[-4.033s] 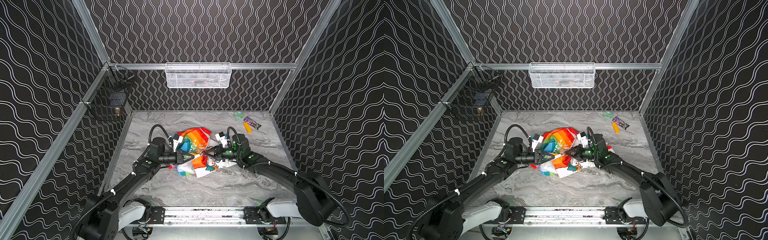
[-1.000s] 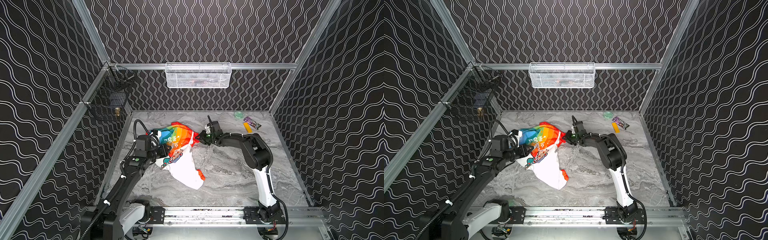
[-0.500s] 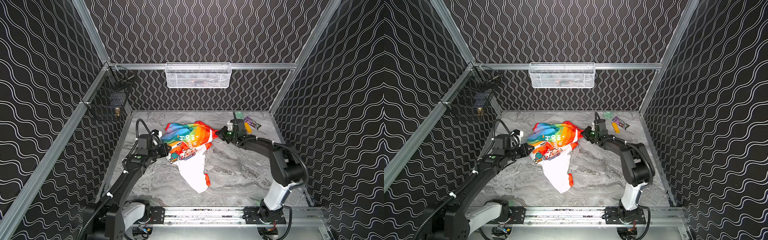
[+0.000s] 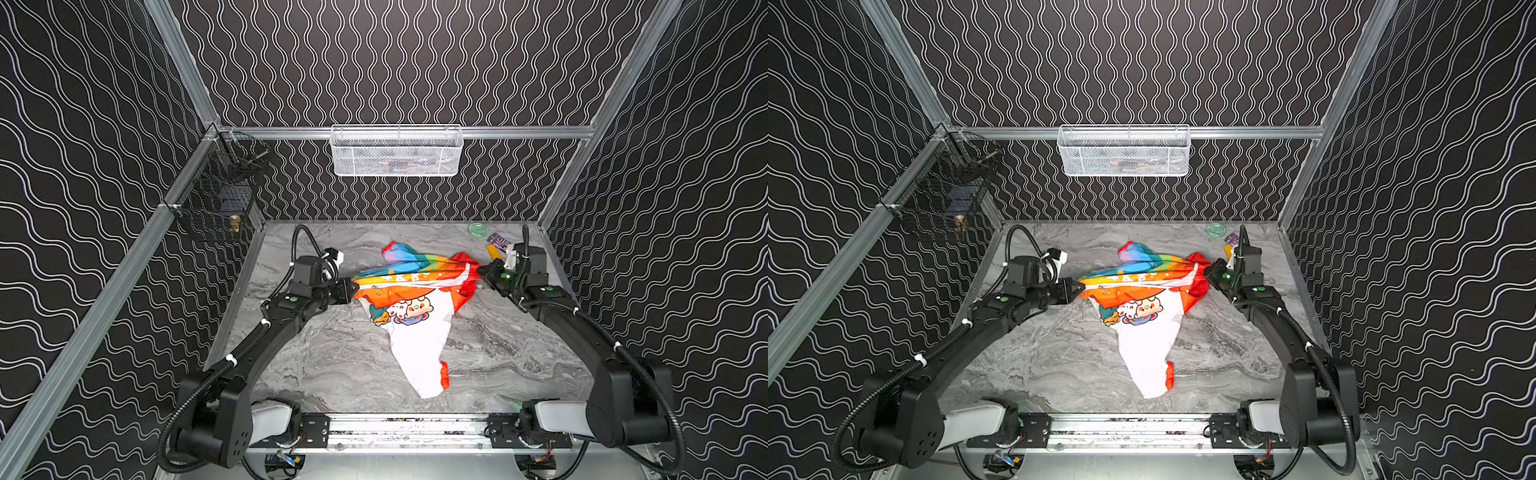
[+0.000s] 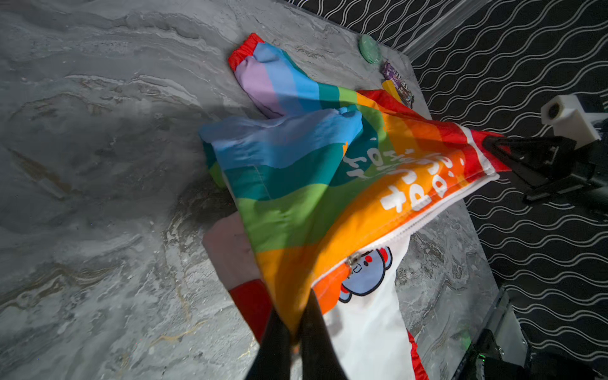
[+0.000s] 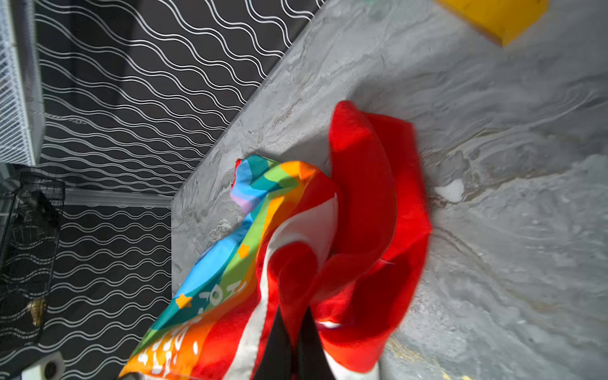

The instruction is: Zip up the jacket

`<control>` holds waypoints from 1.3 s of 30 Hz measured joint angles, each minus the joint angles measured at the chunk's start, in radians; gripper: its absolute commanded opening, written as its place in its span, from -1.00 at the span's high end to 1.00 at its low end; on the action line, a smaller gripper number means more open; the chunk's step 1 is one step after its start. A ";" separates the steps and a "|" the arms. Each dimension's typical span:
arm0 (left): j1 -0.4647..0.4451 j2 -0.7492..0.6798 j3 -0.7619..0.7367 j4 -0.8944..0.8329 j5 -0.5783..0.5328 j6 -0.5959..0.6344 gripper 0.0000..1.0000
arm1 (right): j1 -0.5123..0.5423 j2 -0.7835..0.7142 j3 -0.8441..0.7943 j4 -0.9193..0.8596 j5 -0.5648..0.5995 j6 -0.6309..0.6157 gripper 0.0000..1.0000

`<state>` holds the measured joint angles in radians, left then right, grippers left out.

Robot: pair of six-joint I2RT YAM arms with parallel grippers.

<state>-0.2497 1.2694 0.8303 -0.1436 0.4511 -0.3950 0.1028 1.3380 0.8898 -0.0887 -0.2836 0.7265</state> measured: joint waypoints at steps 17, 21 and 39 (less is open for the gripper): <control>0.000 0.241 0.137 -0.003 0.028 0.064 1.00 | -0.011 0.516 0.205 0.102 -0.047 -0.063 0.88; 0.000 0.273 0.150 -0.009 0.009 0.077 1.00 | -0.011 0.550 0.226 0.103 -0.062 -0.060 0.16; 0.000 0.274 0.132 0.010 0.047 0.061 1.00 | 0.114 0.278 0.241 -0.167 0.106 -0.276 -0.41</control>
<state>-0.2501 1.5429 0.9619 -0.1337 0.4980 -0.3344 0.2169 1.6157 1.1305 -0.2554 -0.1776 0.4507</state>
